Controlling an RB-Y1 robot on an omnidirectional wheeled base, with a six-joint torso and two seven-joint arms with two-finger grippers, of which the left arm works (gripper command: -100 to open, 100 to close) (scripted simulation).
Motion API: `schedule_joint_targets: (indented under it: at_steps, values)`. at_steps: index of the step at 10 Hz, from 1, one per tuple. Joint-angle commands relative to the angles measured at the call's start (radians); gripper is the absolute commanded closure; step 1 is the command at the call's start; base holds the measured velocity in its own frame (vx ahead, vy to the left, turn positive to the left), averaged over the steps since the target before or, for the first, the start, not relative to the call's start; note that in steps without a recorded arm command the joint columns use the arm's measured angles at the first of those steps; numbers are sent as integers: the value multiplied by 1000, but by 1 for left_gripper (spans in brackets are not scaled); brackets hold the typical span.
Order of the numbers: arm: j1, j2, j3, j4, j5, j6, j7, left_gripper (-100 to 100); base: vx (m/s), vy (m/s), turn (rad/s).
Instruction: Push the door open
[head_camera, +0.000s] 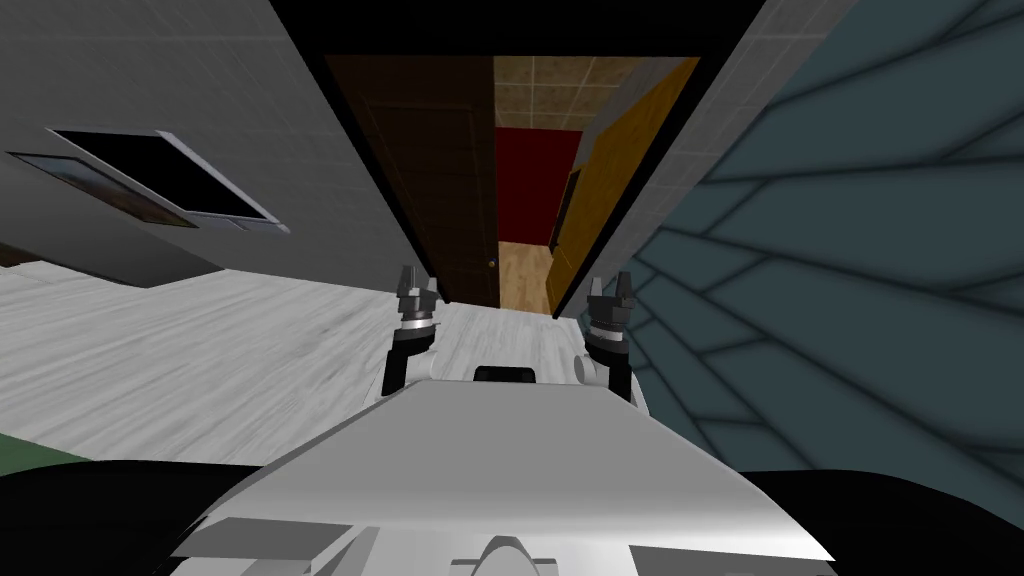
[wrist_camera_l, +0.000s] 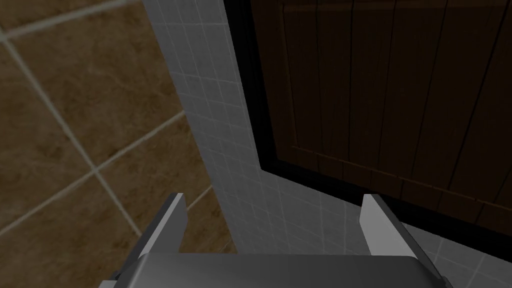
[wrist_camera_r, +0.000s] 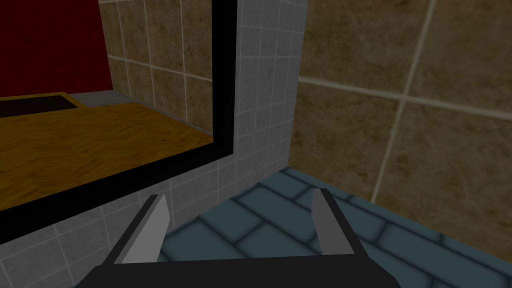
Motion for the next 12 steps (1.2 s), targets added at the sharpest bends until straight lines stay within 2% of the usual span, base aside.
schedule_joint_targets:
  at_steps: [1,2,3,4,12]
  values:
    - [-3,10,-13,25,28,-18,25,-100,106,26,-109]
    - [-3,21,-27,52,59,-40,51,-100,113,31,-148]
    - [-4,27,-35,66,75,-50,64,-100,116,30,-169]
    - [-4,38,-50,95,107,-73,91,-100,144,30,-174]
    - [-5,82,-120,229,258,-178,217,-100,94,30,-122]
